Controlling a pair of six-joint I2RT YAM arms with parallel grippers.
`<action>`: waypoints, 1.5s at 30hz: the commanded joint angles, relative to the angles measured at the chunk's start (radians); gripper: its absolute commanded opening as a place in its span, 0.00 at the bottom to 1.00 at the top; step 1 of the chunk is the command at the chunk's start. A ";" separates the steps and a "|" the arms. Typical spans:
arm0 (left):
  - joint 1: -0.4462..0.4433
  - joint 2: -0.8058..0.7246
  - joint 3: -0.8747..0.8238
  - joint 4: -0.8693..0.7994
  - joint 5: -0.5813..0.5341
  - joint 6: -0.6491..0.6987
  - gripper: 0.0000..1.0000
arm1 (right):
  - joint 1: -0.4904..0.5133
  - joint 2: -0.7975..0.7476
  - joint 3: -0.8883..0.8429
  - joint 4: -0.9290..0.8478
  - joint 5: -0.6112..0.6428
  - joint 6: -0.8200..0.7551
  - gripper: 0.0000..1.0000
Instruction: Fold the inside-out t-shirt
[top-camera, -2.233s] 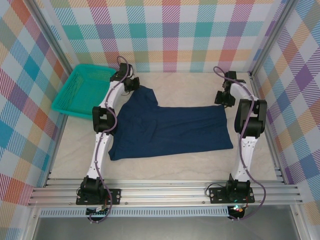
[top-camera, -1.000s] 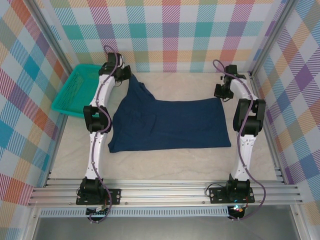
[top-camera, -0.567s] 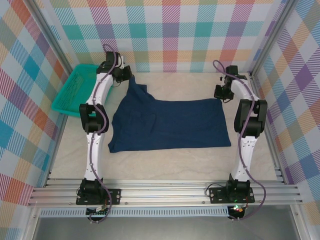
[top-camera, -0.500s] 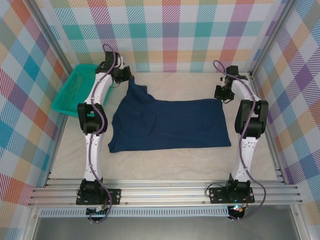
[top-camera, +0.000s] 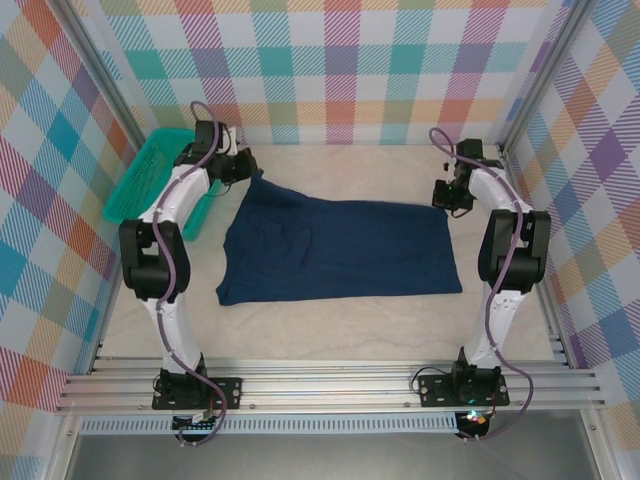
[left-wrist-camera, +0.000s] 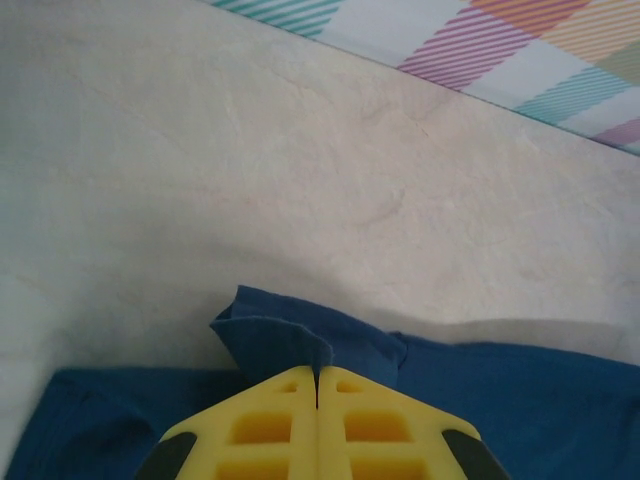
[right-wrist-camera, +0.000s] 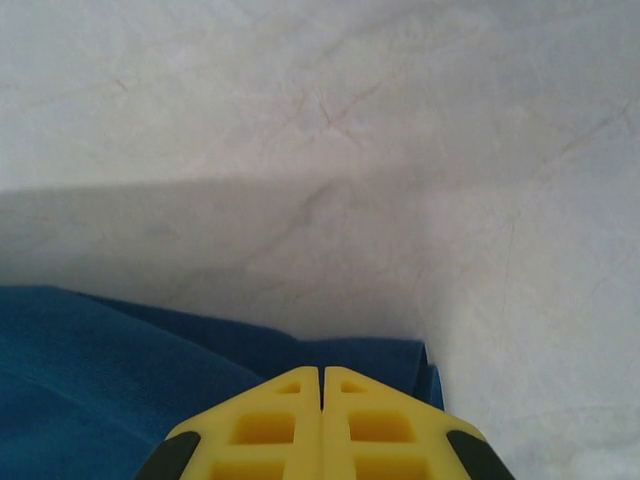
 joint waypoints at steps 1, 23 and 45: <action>0.005 -0.126 -0.120 0.119 0.014 -0.046 0.00 | 0.000 -0.059 -0.046 0.000 0.010 0.022 0.03; 0.000 -0.491 -0.551 0.221 -0.122 -0.051 0.00 | -0.002 -0.085 -0.101 -0.021 0.128 0.024 0.02; -0.046 -0.686 -0.827 0.262 -0.156 -0.113 0.00 | 0.000 -0.124 -0.190 -0.014 0.154 0.053 0.03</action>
